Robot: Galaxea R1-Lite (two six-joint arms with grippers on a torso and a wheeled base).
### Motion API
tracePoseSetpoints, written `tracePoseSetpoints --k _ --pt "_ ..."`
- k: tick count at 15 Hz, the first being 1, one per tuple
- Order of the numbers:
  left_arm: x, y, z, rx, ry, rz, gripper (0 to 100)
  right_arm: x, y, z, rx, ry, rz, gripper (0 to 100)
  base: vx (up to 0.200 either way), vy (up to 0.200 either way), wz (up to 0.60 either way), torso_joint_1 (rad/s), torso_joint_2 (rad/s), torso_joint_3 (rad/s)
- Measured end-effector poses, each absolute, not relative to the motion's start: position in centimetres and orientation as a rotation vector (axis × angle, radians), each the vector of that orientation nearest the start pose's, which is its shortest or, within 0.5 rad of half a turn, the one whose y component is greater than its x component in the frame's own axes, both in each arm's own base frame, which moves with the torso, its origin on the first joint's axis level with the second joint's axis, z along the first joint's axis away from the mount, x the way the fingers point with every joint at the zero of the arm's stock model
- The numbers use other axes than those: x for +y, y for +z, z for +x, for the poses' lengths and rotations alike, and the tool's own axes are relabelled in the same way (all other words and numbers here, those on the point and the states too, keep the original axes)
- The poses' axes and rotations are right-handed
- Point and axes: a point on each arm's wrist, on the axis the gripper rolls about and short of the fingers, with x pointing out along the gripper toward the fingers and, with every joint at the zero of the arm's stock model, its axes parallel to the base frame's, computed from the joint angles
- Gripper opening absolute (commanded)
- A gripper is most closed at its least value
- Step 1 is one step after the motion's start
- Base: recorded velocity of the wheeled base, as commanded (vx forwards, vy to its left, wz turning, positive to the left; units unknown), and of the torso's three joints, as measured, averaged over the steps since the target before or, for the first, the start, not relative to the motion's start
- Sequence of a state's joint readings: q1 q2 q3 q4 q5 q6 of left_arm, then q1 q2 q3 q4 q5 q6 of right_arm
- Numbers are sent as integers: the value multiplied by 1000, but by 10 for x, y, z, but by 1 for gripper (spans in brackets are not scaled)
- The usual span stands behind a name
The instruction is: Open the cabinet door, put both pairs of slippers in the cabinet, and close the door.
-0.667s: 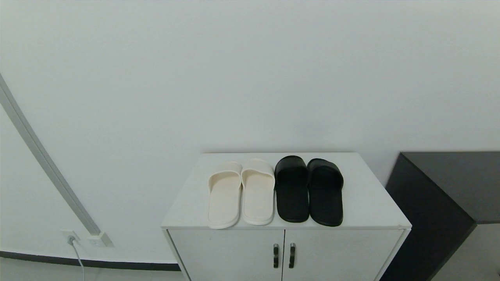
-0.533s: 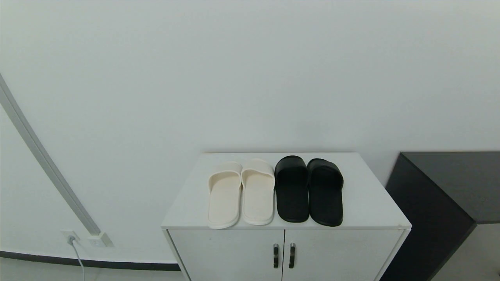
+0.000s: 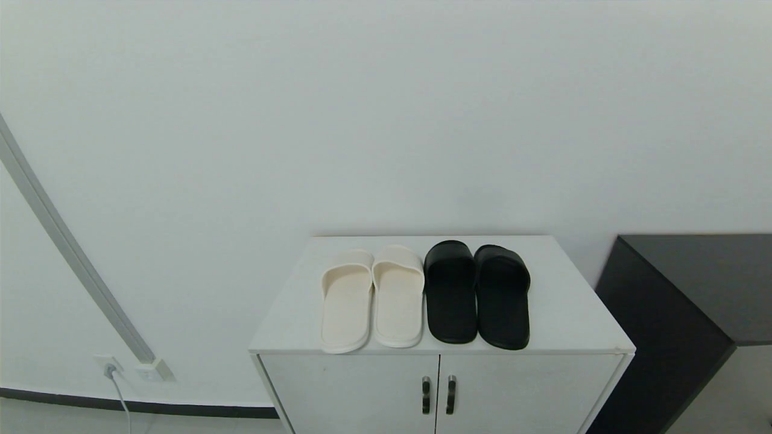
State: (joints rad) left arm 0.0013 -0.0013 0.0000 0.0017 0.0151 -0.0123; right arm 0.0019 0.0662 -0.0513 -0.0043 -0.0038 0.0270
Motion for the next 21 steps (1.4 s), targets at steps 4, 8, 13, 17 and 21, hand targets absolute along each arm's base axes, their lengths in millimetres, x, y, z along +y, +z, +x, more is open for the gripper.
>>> tracePoseSetpoints --k 4,8,13,17,21 --pt "0 75 -23 0 16 -12 0 0 138 -16 17 39 36 100 0 0 0 0 0 0" --pt "0 75 -23 0 16 -11 0 2 132 14 181 120 10 100 0 0 0 0 0 0" --pt "0 75 -23 0 16 -11 0 12 155 70 299 219 38 100 0 0 0 0 0 0" --pt "0 75 -23 0 16 -11 0 35 172 119 358 283 69 100 0 0 0 0 0 0" --pt "0 75 -23 1 15 -11 0 72 178 152 367 305 65 100 0 0 0 0 0 0"
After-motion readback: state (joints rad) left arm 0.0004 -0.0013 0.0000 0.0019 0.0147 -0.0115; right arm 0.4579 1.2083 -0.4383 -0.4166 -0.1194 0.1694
